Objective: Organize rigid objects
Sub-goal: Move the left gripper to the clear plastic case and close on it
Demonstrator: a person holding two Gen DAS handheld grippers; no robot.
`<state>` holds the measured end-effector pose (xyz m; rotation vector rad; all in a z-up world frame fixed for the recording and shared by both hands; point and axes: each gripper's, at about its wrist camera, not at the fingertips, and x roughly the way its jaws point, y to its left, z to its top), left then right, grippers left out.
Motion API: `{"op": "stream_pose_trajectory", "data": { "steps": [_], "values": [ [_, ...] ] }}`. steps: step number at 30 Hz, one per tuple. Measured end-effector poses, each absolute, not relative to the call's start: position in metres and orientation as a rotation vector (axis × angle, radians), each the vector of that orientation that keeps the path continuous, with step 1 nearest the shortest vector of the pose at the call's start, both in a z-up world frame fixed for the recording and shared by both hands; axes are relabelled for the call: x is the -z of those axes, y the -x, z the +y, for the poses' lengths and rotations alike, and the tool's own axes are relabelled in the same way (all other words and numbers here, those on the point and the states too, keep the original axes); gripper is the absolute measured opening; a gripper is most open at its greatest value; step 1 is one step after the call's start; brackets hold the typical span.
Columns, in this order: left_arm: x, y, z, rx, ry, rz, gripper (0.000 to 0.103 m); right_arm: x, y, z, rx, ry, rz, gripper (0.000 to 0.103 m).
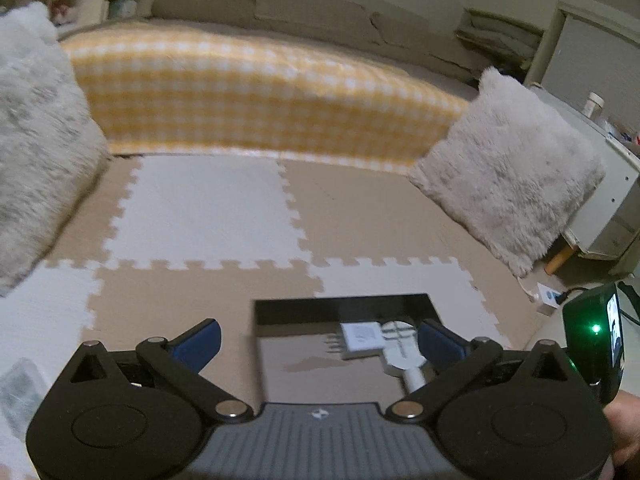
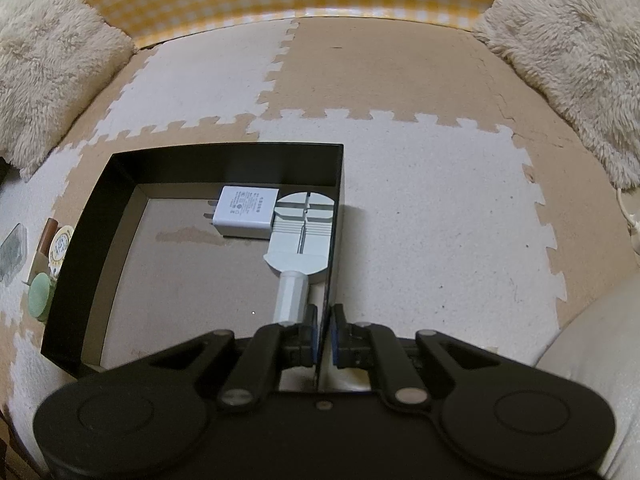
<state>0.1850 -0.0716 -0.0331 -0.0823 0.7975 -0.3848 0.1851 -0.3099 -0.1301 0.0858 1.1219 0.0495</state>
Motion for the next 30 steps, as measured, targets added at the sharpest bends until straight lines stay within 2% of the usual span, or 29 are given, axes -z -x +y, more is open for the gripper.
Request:
{"op": "stream_pose_trajectory", "data": {
  "steps": [8, 18, 23, 30],
  "values": [
    [0.024, -0.191, -0.015, 0.254, 0.077, 0.792, 0.103, 0.13, -0.185, -0.309, -0.05, -0.085, 1.122, 0.007],
    [0.043, -0.209, 0.082, 0.004, 0.183, 0.899, 0.103, 0.13, -0.185, -0.309, -0.051, -0.085, 1.122, 0.007],
    [0.065, -0.215, 0.129, -0.062, 0.36, 0.981, 0.103, 0.13, -0.184, -0.309, -0.051, -0.086, 1.123, 0.007],
    [0.091, -0.217, 0.155, -0.104, 0.525, 1.059, 0.103, 0.13, -0.185, -0.309, -0.052, -0.09, 1.122, 0.007]
  ]
}}
